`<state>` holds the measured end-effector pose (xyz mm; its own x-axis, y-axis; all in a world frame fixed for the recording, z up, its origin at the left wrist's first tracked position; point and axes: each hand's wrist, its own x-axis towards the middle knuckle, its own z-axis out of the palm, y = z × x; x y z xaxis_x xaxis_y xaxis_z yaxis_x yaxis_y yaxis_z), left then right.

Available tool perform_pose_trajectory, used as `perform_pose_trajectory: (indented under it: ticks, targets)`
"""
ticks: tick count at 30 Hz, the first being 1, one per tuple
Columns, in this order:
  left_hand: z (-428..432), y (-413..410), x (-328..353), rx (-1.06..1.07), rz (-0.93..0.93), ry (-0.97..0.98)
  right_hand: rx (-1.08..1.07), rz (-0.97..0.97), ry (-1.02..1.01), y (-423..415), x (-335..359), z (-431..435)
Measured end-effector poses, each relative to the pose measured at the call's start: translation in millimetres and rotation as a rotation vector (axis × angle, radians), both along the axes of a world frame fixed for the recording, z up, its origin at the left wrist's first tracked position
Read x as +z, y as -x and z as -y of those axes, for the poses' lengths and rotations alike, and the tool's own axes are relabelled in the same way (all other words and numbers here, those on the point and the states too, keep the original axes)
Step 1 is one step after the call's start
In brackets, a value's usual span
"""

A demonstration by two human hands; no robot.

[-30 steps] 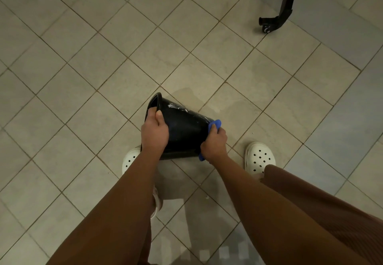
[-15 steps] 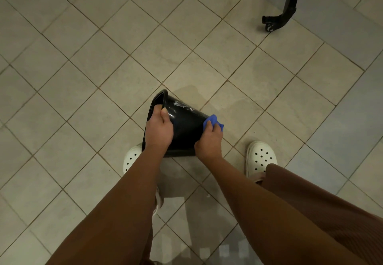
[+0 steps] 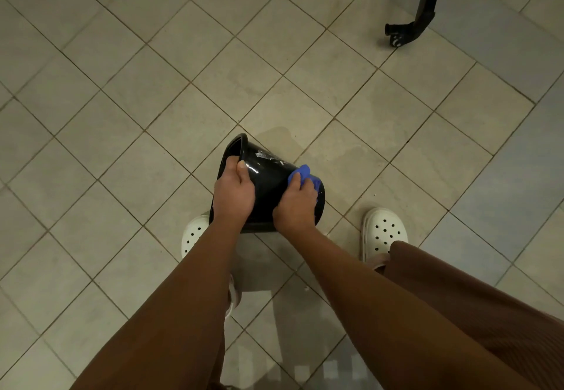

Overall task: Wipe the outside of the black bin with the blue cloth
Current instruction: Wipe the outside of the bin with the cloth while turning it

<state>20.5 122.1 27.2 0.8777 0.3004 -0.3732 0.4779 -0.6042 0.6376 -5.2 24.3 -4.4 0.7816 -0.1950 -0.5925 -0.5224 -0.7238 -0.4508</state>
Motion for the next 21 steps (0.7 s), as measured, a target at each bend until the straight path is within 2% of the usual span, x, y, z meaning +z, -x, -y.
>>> perform_pose_trajectory:
  ticks: [4,9,13,17,19,21]
  targets:
    - [-2.6,-1.3,-3.9,0.047,0.011,0.002,0.096,0.045,-0.019,4.6,9.9,-26.7]
    - [-2.7,1.6,-3.3,0.074,0.018,0.039,0.118,0.092,-0.031,-1.9,2.4,-10.5]
    - [-6.2,-4.3,-2.7,0.152,-0.054,0.162,0.129,0.095,-0.062,0.5,2.1,-7.9]
    - [-9.0,-12.0,1.9,0.327,-0.186,0.297,0.313,0.183,-0.059,22.7,-2.7,-3.6]
    - [-6.8,-11.3,-0.6,0.277,-0.204,0.233,0.381,0.26,-0.047,34.0,-5.7,0.0]
    - [-3.6,-9.1,-3.6,0.225,-0.14,0.164,0.404,0.277,-0.03,37.1,-8.6,4.5]
